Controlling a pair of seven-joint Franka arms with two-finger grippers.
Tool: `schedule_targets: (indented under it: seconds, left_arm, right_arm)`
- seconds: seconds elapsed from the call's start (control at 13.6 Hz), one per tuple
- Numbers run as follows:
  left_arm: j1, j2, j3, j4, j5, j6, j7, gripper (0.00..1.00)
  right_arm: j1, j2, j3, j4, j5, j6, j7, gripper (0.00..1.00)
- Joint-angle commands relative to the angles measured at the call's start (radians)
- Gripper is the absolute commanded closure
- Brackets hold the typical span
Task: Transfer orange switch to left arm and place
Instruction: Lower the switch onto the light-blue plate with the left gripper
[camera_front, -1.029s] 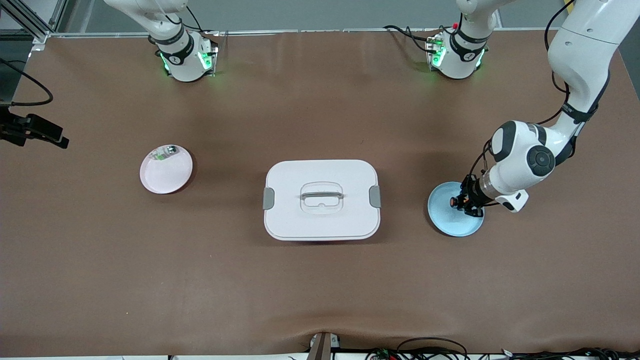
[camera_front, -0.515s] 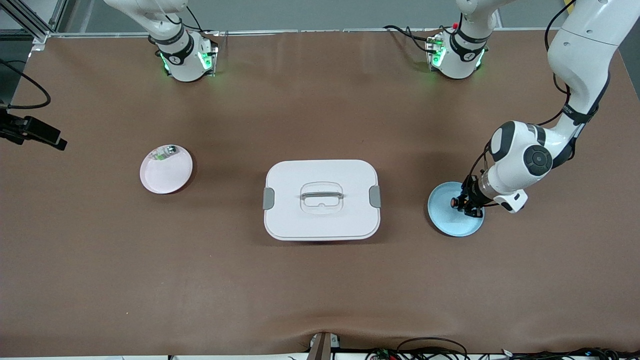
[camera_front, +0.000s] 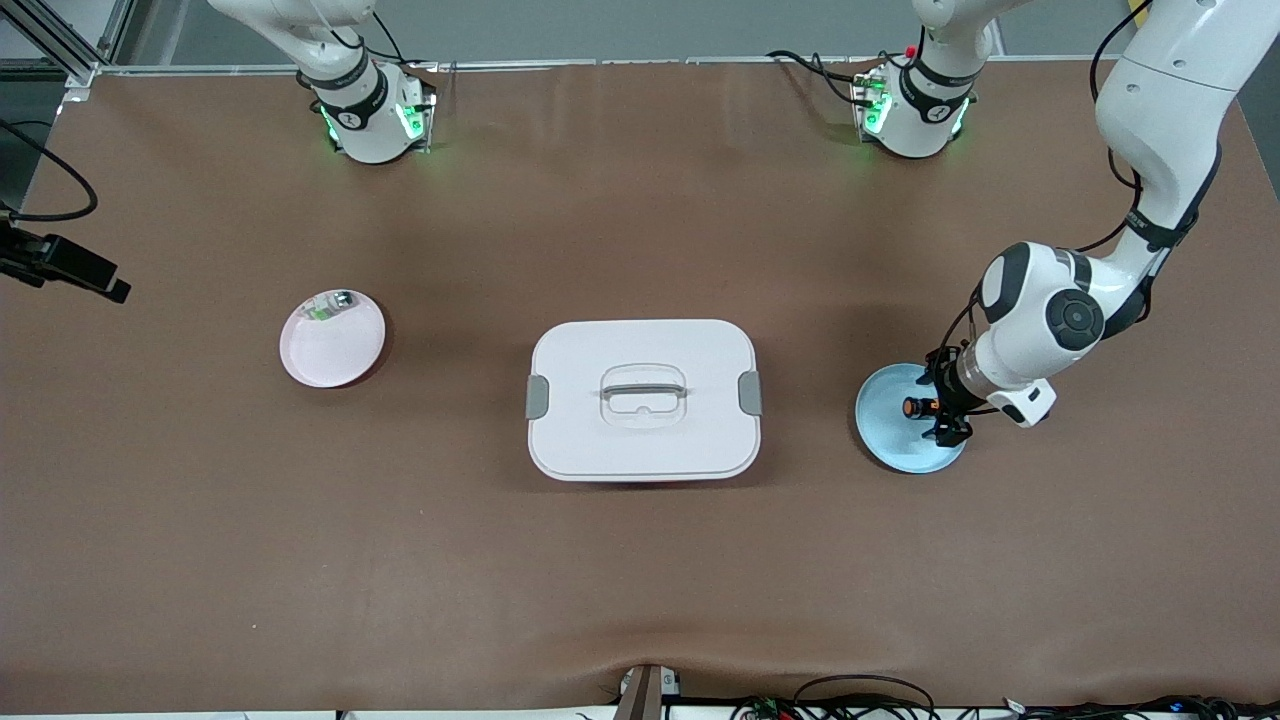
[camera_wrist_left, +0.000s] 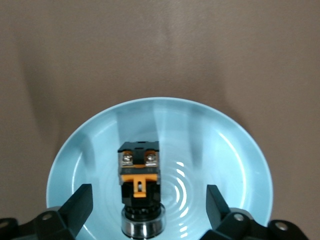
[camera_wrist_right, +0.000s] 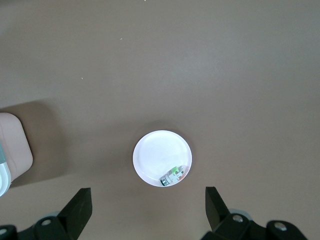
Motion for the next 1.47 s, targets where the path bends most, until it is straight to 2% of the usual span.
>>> schedule_targets:
  seconds: [0.0,0.51,0.66,0.88,1.03,1.25,1.4]
  left_arm:
    - [-0.006,0.001,0.005,0.027,0.029,0.003,-0.059,0.00]
    - [-0.003,0.001,0.006,0.041,0.029,0.002,-0.059,0.00]
    - [-0.005,-0.001,0.006,0.059,0.029,-0.033,-0.058,0.00]
    - [-0.005,-0.062,0.011,0.021,0.018,-0.049,-0.004,0.00]
    - [0.003,-0.111,0.011,-0.020,-0.049,-0.049,0.182,0.00]
    - [0.000,-0.178,0.015,-0.094,-0.221,-0.054,0.650,0.00]
    - [0.001,-0.212,0.015,-0.115,-0.244,-0.079,0.943,0.00]
  right_arm:
    - [-0.024,0.002,0.014,0.010,0.016,-0.004,0.011,0.00]
    - [-0.021,0.008,0.014,0.010,0.014,-0.004,0.003,0.00]
    - [-0.020,0.008,0.014,0.010,0.014,-0.003,-0.001,0.00]
    - [-0.021,0.008,0.014,0.010,0.014,0.000,-0.003,0.00]
    - [-0.018,0.008,0.014,0.010,0.016,-0.001,-0.003,0.00]
    - [-0.013,0.008,0.015,0.009,0.014,-0.004,-0.015,0.00]
    - [-0.013,0.008,0.015,0.009,0.014,-0.004,-0.073,0.00]
